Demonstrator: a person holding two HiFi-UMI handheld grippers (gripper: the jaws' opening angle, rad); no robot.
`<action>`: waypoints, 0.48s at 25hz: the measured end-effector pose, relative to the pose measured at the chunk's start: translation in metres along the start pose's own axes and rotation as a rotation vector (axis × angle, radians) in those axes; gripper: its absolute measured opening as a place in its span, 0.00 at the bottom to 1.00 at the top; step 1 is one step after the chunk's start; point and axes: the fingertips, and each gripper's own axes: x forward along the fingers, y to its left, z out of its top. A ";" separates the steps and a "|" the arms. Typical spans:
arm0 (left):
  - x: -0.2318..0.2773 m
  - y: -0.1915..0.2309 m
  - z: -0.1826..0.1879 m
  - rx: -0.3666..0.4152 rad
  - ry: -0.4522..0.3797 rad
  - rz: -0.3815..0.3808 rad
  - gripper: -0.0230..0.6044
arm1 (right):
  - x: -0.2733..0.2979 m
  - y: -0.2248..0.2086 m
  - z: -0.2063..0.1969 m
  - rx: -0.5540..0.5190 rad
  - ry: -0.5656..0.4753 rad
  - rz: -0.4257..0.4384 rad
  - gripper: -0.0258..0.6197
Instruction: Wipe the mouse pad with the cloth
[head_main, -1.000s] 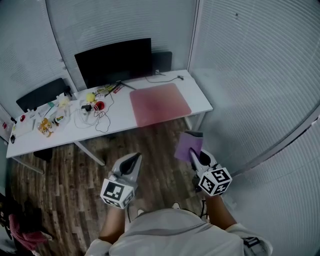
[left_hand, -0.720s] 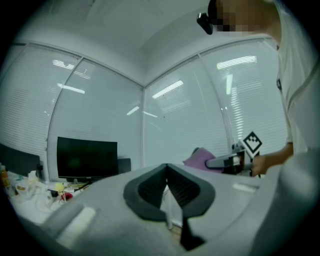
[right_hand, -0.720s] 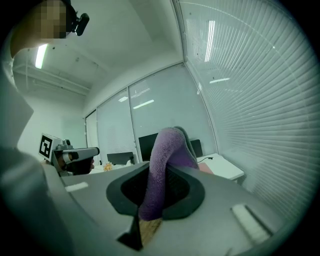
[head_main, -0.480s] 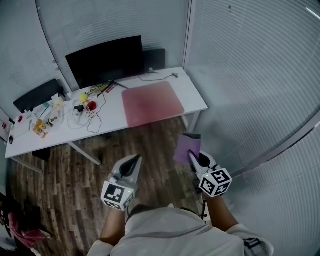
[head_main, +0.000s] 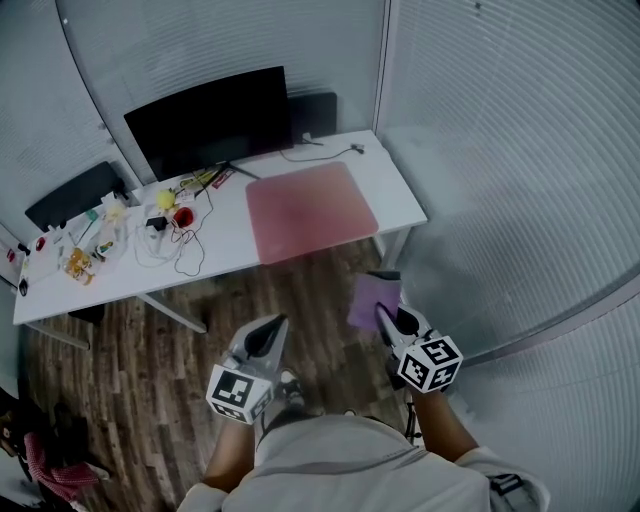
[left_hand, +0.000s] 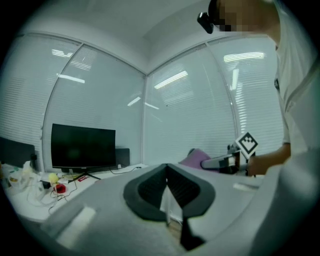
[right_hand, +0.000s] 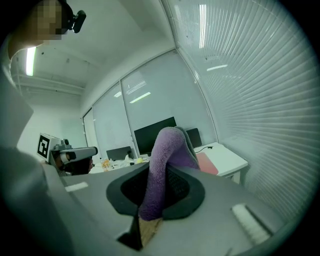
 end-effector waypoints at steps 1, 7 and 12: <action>0.004 0.011 0.001 -0.001 -0.002 -0.003 0.04 | 0.010 -0.002 0.004 -0.001 0.000 -0.009 0.12; 0.019 0.104 0.007 -0.015 -0.018 0.002 0.04 | 0.098 0.006 0.025 -0.014 0.005 -0.029 0.12; 0.022 0.186 0.009 -0.033 -0.024 0.003 0.04 | 0.174 0.037 0.038 -0.037 0.019 -0.028 0.12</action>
